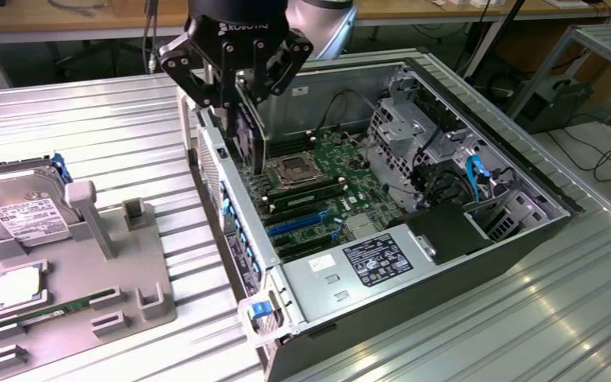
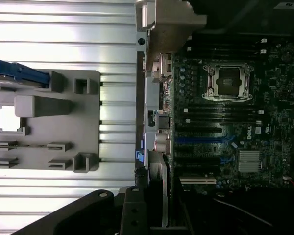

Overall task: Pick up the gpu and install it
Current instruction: 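Pick up the gpu and move the gpu toward the slot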

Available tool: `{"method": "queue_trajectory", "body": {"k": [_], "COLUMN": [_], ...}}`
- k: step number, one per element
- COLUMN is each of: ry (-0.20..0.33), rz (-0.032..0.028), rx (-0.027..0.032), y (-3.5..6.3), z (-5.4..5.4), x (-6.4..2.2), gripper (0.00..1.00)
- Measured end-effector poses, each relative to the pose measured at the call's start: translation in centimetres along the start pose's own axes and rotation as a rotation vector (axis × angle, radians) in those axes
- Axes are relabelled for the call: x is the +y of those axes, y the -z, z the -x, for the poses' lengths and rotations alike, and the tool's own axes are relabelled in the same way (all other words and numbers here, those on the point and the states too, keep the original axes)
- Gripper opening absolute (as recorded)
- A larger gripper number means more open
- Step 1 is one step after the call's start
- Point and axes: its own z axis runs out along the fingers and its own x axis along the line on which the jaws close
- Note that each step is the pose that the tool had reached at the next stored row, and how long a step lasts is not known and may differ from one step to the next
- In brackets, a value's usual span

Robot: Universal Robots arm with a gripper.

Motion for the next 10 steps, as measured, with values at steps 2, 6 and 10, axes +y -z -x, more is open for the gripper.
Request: {"method": "queue_trajectory", "body": {"k": [2, 6, 10], "ry": [0.000, 0.000, 0.000], "rz": [0.0001, 0.0000, 0.0000], "rx": [-0.0001, 0.0000, 0.0000], "y": [-0.04, -0.10, -0.19], "z": [1.4, 4.2, 7.9], "x": [-0.02, -0.07, -0.13], "gripper": [0.28, 0.28, 0.28]}}
